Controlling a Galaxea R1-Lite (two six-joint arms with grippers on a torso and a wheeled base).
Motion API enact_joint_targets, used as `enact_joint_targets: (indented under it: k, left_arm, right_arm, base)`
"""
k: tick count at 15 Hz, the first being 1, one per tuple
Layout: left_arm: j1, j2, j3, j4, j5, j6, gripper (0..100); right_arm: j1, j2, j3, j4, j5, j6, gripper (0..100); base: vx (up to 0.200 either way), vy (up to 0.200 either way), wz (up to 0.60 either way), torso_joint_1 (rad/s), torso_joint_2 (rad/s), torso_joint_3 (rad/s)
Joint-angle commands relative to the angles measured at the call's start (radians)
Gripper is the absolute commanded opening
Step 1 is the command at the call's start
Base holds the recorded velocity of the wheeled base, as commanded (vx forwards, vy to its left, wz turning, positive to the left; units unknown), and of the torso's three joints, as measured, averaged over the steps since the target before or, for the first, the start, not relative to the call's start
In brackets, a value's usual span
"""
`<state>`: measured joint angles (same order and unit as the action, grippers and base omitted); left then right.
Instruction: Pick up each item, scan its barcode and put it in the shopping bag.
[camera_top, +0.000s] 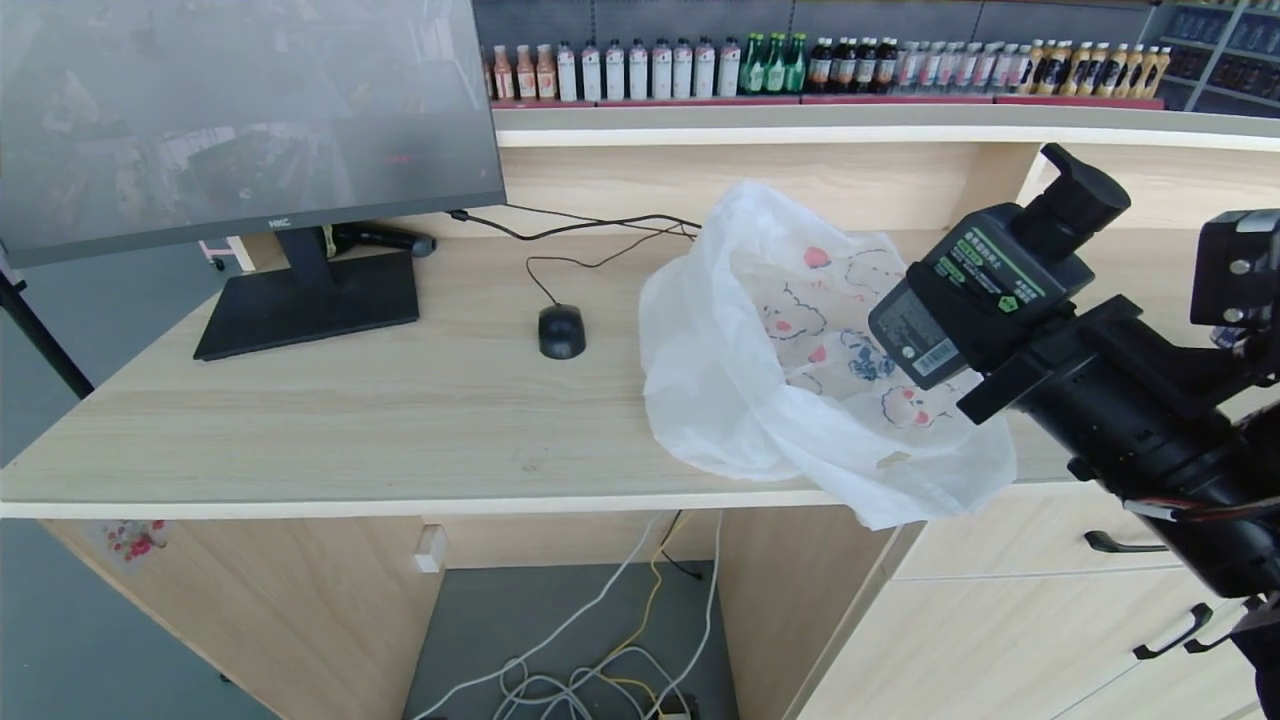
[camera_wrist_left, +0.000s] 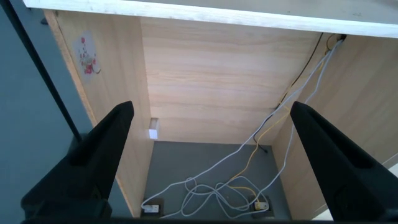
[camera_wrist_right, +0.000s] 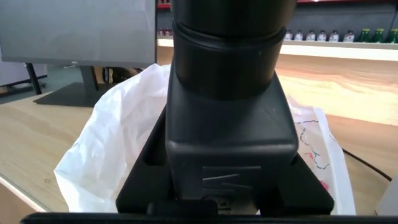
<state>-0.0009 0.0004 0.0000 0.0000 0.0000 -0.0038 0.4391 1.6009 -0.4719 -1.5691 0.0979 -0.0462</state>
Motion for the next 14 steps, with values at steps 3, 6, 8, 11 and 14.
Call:
enact_joint_targets:
  k: [3,6,8,11,14]
  left_arm:
    - [-0.001,0.0,0.0,0.0,0.0,-0.001,100]
    - [0.001,0.0,0.0,0.0,0.0,-0.001,100]
    - [0.001,0.0,0.0,0.0,0.0,-0.001,100]
    - [0.001,0.0,0.0,0.0,0.0,0.001,100]
    - [0.001,0.0,0.0,0.0,0.0,-0.001,100]
  right_arm:
    - [-0.005,0.125,-0.136,-0.002,0.0,0.019,0]
    - [-0.008,0.223,-0.211,-0.002,0.028,0.072,0]
    - [-0.008,0.261,-0.284,0.052,0.062,0.106,0]
    - [0.033,0.321,-0.401,0.132,0.054,0.098,0]
    - [0.061,0.373,-0.421,0.129,0.039,0.065,0]
  base:
    - [0.0,0.0,0.0,0.0,0.0,0.0]
    - [0.0,0.0,0.0,0.0,0.0,0.0]
    - [0.0,0.0,0.0,0.0,0.0,0.0]
    - [0.0,0.0,0.0,0.0,0.0,0.0]
    - [0.0,0.0,0.0,0.0,0.0,0.0]
